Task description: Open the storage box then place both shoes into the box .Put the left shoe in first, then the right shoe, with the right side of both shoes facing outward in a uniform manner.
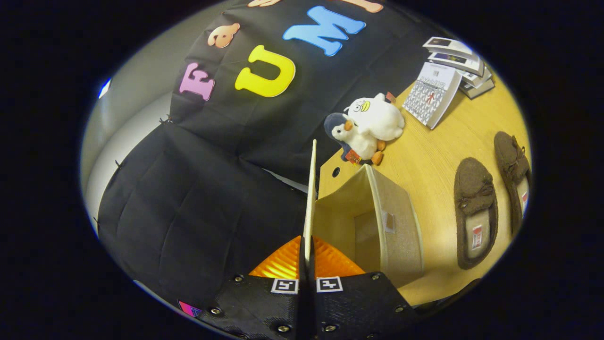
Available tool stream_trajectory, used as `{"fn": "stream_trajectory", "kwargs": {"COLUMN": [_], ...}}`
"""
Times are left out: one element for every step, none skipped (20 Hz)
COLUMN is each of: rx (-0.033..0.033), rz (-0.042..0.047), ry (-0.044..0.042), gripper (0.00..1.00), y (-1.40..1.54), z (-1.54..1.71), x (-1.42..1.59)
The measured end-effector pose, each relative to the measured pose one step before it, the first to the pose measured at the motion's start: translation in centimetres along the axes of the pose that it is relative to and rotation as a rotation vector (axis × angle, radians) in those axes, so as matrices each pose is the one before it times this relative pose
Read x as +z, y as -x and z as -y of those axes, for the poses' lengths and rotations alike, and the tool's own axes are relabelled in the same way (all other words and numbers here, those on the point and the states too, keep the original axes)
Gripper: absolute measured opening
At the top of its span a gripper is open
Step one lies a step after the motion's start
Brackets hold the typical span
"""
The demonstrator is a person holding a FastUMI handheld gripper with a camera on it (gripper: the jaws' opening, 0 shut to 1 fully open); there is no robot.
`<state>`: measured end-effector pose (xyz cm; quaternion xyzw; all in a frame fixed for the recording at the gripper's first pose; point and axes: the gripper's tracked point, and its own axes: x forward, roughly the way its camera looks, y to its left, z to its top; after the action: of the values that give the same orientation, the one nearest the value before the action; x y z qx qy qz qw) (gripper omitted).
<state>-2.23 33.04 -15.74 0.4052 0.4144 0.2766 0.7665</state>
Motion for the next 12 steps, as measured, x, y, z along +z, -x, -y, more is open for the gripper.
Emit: {"fn": "stream_trajectory", "kwargs": {"rx": [0.00184, 0.00034, -0.00267, -0.00447, -0.01004, -0.00928, -0.00721, -0.01341, -0.01334, -0.01257, -0.00706, -0.00026], "rz": [0.00115, 0.00117, 0.00085, 0.00078, 0.00119, 0.00314, 0.00034, 0.00068, -0.00187, -0.00381, -0.0013, -0.00194], "ry": [0.01984, 0.01687, 0.01571, 0.01501, 0.01824, 0.02142, 0.02001, 0.0186, 0.02058, 0.0206, 0.01834, 0.01713], "gripper": [0.0, 0.0, 0.0, 0.0, 0.0, 0.0, 0.0, 0.0, 0.0, 0.0, 0.0, 0.0], "y": [-0.234, -0.17, -0.265, -0.251, -0.175, -0.197, -0.274, -0.234, -0.16, -0.313, -0.198, -0.279], "z": [-0.911, -0.969, -0.674, -0.717, -0.612, -0.564, -0.716, -0.518, -0.636, -0.649, -0.753, -0.828], "x": [0.018, -0.104, -0.113, -0.029, -0.131, -0.04, -0.06, -0.08, -0.209, -0.129, -0.041, -0.031]}}
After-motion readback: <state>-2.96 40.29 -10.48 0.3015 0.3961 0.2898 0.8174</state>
